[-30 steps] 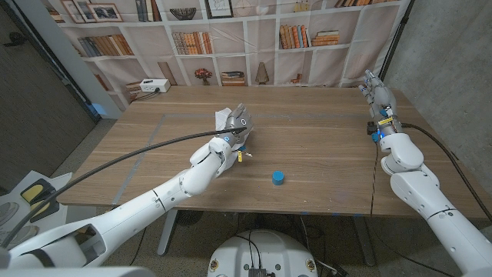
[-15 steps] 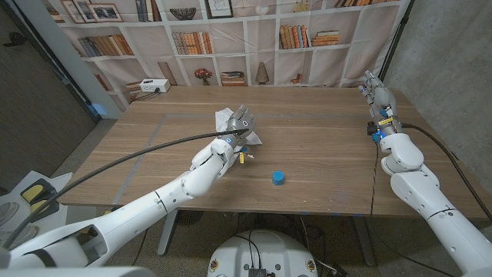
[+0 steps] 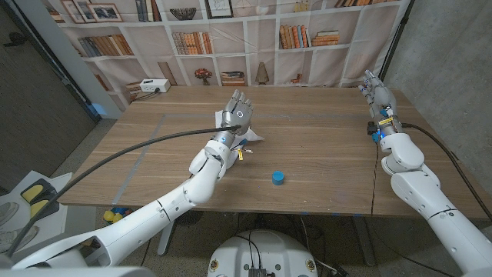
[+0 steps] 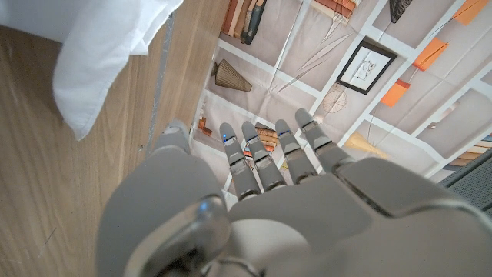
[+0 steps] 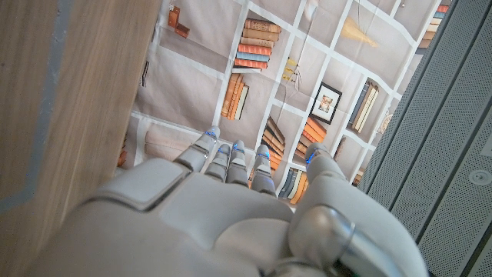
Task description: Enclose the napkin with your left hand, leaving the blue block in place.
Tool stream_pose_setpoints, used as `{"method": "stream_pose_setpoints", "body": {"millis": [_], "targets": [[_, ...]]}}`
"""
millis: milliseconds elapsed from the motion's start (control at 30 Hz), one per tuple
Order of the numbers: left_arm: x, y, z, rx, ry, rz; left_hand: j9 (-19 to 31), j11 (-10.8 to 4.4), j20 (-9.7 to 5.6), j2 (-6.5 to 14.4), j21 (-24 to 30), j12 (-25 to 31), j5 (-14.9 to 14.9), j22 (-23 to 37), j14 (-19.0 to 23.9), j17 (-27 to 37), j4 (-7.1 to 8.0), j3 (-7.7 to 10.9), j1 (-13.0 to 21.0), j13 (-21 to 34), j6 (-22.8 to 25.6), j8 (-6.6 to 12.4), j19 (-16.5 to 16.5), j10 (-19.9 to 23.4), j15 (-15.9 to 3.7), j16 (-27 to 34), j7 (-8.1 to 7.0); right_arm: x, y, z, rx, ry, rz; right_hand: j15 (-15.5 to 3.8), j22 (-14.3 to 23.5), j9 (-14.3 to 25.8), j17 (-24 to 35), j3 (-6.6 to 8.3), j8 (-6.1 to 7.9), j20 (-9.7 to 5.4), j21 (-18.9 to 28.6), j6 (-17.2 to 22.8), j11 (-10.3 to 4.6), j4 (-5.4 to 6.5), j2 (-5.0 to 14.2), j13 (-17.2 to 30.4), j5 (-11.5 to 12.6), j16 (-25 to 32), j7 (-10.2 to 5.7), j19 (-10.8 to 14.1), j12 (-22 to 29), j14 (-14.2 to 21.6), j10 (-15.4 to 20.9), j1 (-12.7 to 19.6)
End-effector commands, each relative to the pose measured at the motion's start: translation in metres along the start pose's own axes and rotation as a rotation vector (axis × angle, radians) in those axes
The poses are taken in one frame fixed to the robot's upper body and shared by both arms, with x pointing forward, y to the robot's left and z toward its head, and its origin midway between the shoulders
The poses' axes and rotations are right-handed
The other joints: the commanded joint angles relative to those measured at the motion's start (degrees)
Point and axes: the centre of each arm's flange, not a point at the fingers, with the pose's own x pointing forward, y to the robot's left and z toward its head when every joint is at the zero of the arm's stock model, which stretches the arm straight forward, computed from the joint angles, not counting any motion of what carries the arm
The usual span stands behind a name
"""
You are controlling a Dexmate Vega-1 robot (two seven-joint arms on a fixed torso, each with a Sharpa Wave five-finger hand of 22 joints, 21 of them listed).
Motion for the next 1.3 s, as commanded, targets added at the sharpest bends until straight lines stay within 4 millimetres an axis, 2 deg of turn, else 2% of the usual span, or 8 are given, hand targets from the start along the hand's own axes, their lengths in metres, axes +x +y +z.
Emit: {"method": "stream_pose_setpoints", "body": {"millis": [33,133,333,567,733,1000,1100,1300], "targets": [[-0.014,0.029,-0.012,-0.125,-0.027,-0.165,0.2,0.38,1.26,-0.61,-0.6,-0.12,-0.86,0.12,-0.1,0.35,1.14,-1.02,-2.88,0.04,2.91,0.66,-0.83,0.19,-7.69,0.14,0.03,-0.01,0.0,0.004,-0.003,-0.007,-0.007,0.03,0.27,0.21,-0.04,0.04,0.03,0.05,-0.11,0.34,-0.16,-0.01,-0.28,0.06,0.31,-0.1,0.08,0.2,-0.11,0.29,0.32,0.11],[-0.018,0.034,-0.014,-0.164,-0.068,-0.234,0.13,0.69,2.04,-1.84,-1.14,-0.49,-1.45,0.16,-1.06,0.43,1.9,-2.34,-5.08,0.07,4.54,0.83,-1.74,-0.36,-6.88,0.0,0.11,-0.014,-0.001,0.006,-0.005,-0.009,-0.009,0.0,0.27,0.21,-0.04,0.02,0.02,0.05,-0.1,0.33,-0.09,0.0,-0.28,0.06,0.3,-0.08,0.06,0.21,-0.11,0.35,0.33,0.1],[-0.026,0.041,-0.021,-0.21,-0.132,-0.339,-0.07,1.77,4.04,-5.9,-2.68,-2.07,-1.62,0.24,-3.68,0.38,2.88,-5.71,-9.11,0.14,2.8,-0.96,-4.36,-3.47,-4.75,-0.32,0.18,-0.023,0.0,0.009,-0.007,-0.01,-0.011,-0.01,0.27,0.21,-0.04,0.04,0.02,0.06,-0.09,0.33,-0.27,0.0,-0.2,0.06,0.31,-0.08,0.06,0.26,-0.09,0.37,0.4,0.13],[-0.04,0.052,-0.025,-0.207,-0.156,-0.374,-0.03,1.67,4.99,-9.38,-3.51,-3.02,-1.25,0.25,-5.42,0.28,2.69,-8.09,-10.2,0.19,1.51,-1.85,-5.42,-5.62,-3.58,-0.45,0.21,-0.035,0.002,0.01,-0.006,-0.001,-0.01,-0.05,0.27,0.21,-0.04,0.06,0.02,0.05,-0.08,0.33,-0.27,-0.01,-0.16,0.06,0.32,-0.07,0.05,0.28,-0.09,0.41,0.4,0.16],[-0.048,0.064,-0.026,-0.164,-0.14,-0.423,0.2,1.95,5.46,-10.04,-3.93,-3.43,-0.68,0.26,-7.0,0.21,2.49,-8.73,-9.94,0.21,3.67,-1.0,-5.84,-6.67,-2.5,-0.7,0.28,-0.042,0.001,0.012,-0.007,-0.004,-0.014,-0.09,0.27,0.21,-0.03,0.05,0.02,0.0,-0.1,0.33,-0.2,0.03,-0.12,0.06,0.31,-0.07,0.02,0.24,-0.1,0.39,0.4,0.14],[-0.058,0.076,-0.019,-0.079,-0.133,-0.517,0.34,1.69,5.49,-9.92,-4.23,-3.82,-0.03,0.26,-7.75,0.09,1.8,-8.55,-8.42,0.19,4.39,-0.71,-6.07,-7.71,-2.37,-0.72,0.11,-0.046,0.001,0.012,0.0,-0.011,-0.015,-0.08,0.27,0.21,-0.01,0.12,0.04,-0.04,-0.09,0.4,-0.28,0.08,0.06,0.06,0.33,-0.05,0.09,0.28,-0.09,0.44,0.43,0.17],[-0.06,0.079,-0.016,-0.025,-0.113,-0.558,0.62,1.4,5.42,-10.31,-4.42,-3.97,0.44,0.24,-8.05,-0.01,0.98,-8.59,-6.89,0.16,5.81,0.01,-6.03,-8.16,-2.3,-0.63,0.14,-0.045,0.002,0.012,0.0,-0.015,-0.014,-0.09,0.27,0.21,-0.01,0.12,0.06,-0.04,-0.08,0.44,-0.25,0.08,0.06,0.06,0.32,-0.02,0.08,0.33,-0.08,0.51,0.47,0.17],[-0.059,0.08,-0.009,0.075,-0.074,-0.612,0.7,1.56,5.51,-11.54,-4.74,-4.28,0.85,0.21,-8.57,-0.16,-0.59,-8.89,-4.26,0.12,4.41,-0.48,-6.11,-9.13,-2.05,-0.6,0.06,-0.043,0.001,0.011,0.004,-0.022,-0.017,-0.12,0.27,0.2,0.01,0.14,0.07,-0.15,-0.06,0.48,-0.31,0.13,0.16,0.06,0.32,0.01,0.02,0.39,-0.07,0.57,0.51,0.17]]}}
